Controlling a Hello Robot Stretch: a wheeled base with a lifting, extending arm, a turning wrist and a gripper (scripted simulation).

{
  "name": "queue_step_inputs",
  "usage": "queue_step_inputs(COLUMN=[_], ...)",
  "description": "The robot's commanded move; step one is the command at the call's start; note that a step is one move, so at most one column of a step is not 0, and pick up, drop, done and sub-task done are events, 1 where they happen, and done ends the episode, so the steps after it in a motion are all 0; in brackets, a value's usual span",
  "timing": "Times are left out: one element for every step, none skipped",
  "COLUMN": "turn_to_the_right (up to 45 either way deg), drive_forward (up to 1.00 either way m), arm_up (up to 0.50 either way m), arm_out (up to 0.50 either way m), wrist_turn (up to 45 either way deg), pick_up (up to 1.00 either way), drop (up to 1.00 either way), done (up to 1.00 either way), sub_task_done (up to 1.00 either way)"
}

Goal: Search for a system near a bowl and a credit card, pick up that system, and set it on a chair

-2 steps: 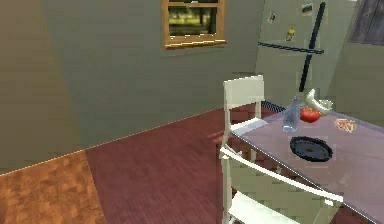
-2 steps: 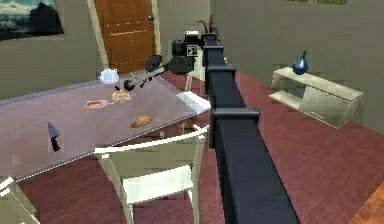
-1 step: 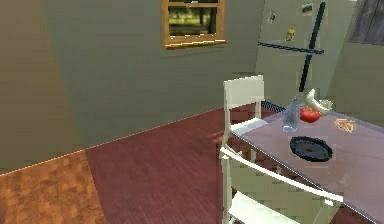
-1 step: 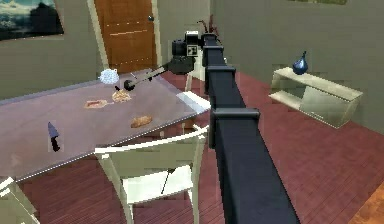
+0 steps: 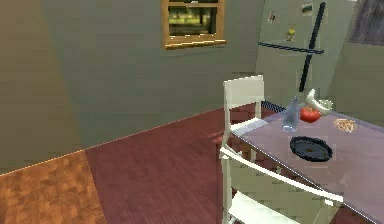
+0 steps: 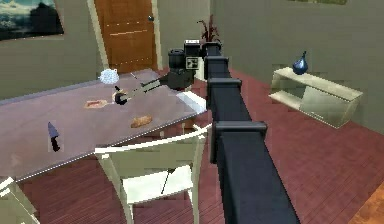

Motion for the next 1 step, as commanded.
queue_step_inputs(turn_to_the_right=[0.0], drive_forward=[0.00], arm_up=[0.00], arm_out=[0.00], wrist_turn=[0.0], pick_up=[0.00], drop=[0.00], done=[1.00], sub_task_done=[0.00])
